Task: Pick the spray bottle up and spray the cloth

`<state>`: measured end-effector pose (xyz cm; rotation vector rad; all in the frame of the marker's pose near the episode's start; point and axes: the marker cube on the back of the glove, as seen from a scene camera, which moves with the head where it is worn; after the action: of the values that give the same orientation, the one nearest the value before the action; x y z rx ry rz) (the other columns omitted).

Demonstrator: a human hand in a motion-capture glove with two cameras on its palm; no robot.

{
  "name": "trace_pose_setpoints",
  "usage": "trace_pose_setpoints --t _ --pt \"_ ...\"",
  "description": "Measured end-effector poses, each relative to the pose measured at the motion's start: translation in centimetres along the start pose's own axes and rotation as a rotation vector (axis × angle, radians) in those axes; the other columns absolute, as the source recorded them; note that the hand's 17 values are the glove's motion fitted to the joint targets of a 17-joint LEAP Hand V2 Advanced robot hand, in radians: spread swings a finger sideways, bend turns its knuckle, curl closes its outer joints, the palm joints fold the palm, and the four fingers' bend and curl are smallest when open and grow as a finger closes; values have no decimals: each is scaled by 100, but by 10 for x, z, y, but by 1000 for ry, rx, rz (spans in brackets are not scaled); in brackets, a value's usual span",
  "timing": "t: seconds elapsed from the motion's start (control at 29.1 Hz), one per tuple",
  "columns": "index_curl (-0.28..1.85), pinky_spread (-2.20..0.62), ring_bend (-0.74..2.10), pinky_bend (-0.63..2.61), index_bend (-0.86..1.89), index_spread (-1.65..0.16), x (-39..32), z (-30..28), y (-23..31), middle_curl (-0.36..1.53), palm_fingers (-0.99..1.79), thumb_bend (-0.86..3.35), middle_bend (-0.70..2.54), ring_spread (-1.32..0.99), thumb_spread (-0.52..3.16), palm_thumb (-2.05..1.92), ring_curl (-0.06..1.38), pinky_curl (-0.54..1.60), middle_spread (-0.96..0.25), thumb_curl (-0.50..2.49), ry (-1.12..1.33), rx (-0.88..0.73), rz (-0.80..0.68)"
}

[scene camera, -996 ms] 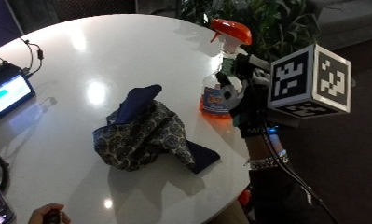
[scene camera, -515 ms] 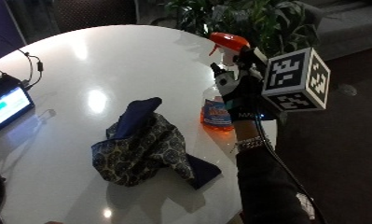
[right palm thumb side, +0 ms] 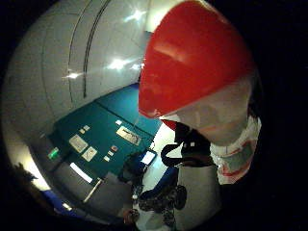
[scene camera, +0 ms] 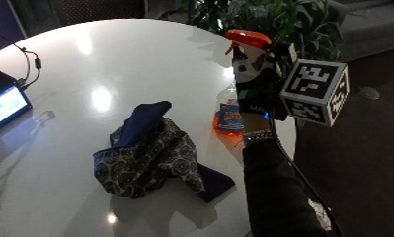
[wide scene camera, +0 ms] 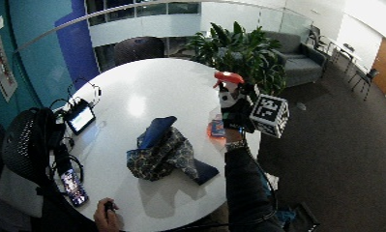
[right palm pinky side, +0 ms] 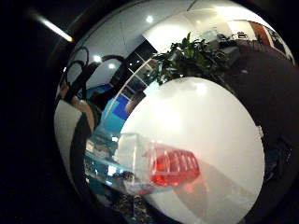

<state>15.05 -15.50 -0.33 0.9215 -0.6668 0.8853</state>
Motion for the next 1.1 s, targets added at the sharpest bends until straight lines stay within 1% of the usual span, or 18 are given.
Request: trace_pose_setpoints --t 0.07,0.14,0.24,0.41,0.55,0.65,0.79,0.89,1.1 --pt "31 -17 55 41 10 -28 0 2 -4 44 132 -2 33 -17 97 84 42 38 -18 43 -18 1 0" --pt "33 -20 56 43 15 -28 -1 4 -7 45 135 -2 35 -16 92 86 43 39 -18 45 -41 -10 4" --pt "35 -23 58 44 18 -27 -3 6 -7 47 139 -1 40 -17 84 89 44 40 -18 48 -67 -17 2" --pt "39 -29 61 43 22 -28 -1 7 -6 48 142 -2 42 -20 67 92 45 40 -22 54 -33 36 -25" --pt "41 -31 63 44 24 -28 -8 7 -8 49 143 -3 45 -20 58 93 45 40 -23 57 -16 13 -74" --pt "43 -32 64 44 26 -28 -23 6 -15 49 144 -3 47 -21 53 92 46 41 -23 59 28 -40 -164" --pt "46 -33 65 45 28 -28 -48 0 -25 50 143 -3 48 -21 48 92 46 41 -23 61 117 -103 -341" --pt "47 -33 65 45 29 -28 -62 -4 -28 50 143 -3 50 -21 45 92 46 41 -24 63 187 -130 -463" --pt "50 -34 66 45 32 -28 -91 -7 -37 51 143 -3 52 -22 40 92 46 41 -24 66 302 -157 -644"
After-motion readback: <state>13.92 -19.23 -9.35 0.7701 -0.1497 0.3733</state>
